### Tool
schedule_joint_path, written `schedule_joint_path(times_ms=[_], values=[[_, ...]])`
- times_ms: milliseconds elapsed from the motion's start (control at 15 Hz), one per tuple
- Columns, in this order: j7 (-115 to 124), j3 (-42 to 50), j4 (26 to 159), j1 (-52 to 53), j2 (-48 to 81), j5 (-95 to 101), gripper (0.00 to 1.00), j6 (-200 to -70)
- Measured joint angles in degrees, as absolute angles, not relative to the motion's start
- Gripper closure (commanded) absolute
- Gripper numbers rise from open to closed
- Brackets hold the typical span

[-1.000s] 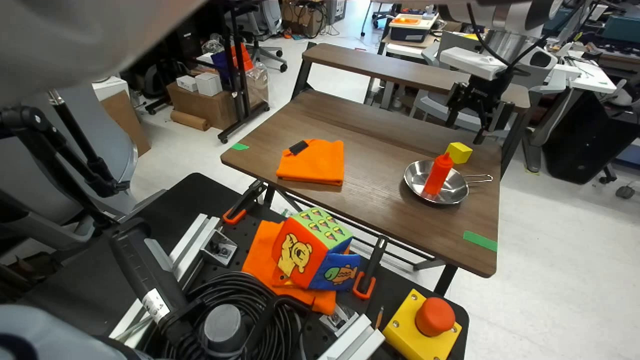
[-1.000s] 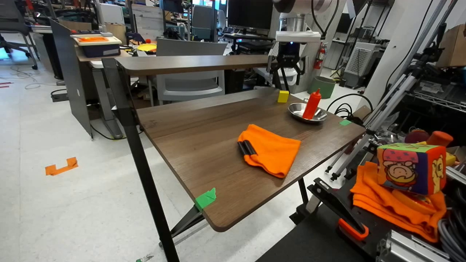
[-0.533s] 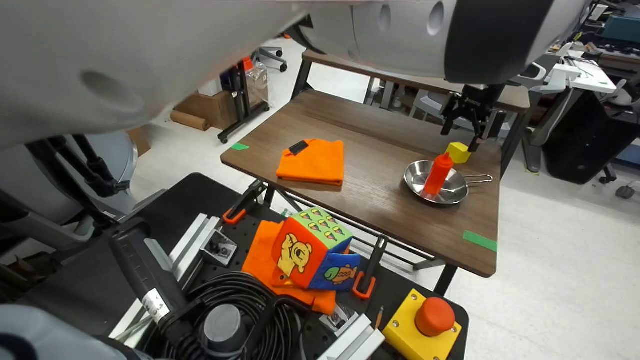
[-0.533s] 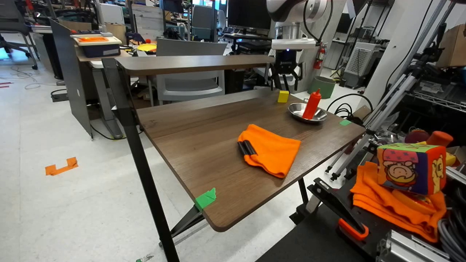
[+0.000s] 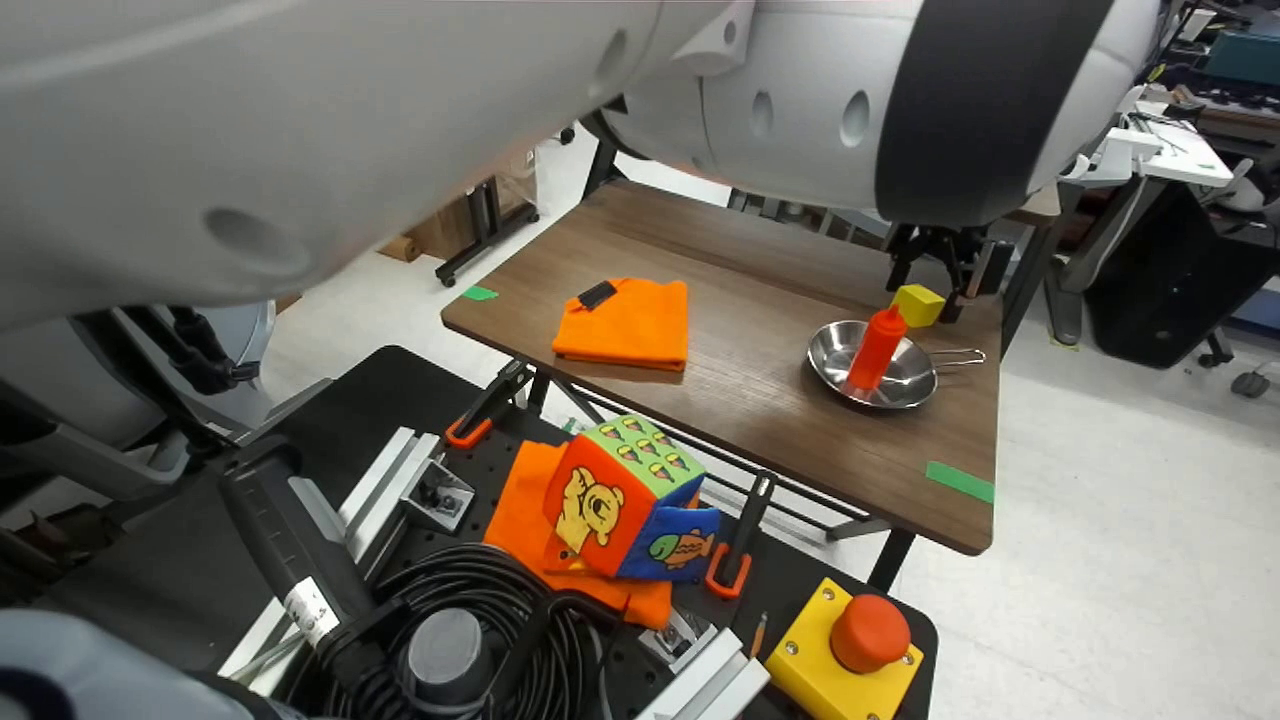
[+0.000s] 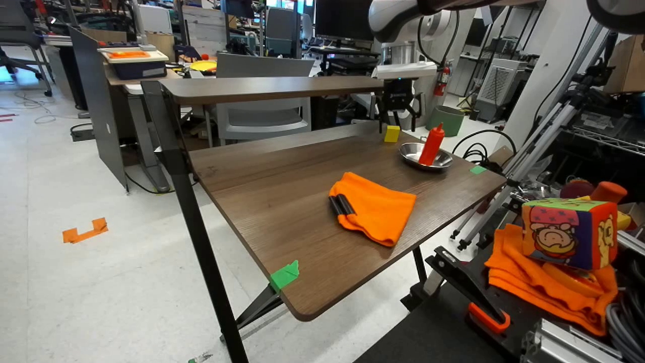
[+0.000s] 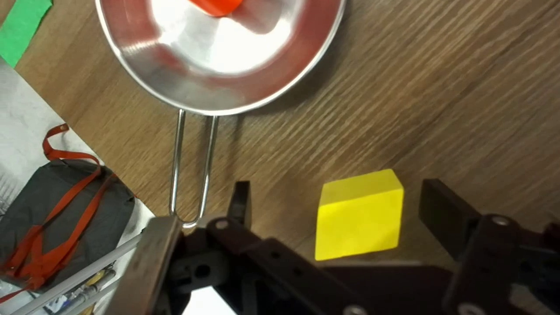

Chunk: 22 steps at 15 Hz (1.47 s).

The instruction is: Move the yellow object to the left

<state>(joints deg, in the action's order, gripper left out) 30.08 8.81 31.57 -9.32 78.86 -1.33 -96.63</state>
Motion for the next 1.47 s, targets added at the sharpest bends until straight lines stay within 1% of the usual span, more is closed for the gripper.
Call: schedule_joint_path(times_ms=[267, 333, 400, 467, 933, 1467], values=[[30.6, 9.0, 31.1, -9.3, 79.5, -1.3, 0.65, -96.6], [30.7, 9.0, 30.9, -9.3, 79.5, -1.3, 0.73, -96.6], [30.8, 9.1, 30.7, -9.3, 79.5, -1.2, 0.8, -96.6], [30.9, 9.1, 30.3, -9.3, 79.5, -1.1, 0.83, -96.6], [30.9, 9.2, 25.2, -9.1, 80.4, 0.8, 0.83, -95.1], [17.1, 5.6, 24.8, -4.6, 73.3, 0.7, 0.83, -94.0]])
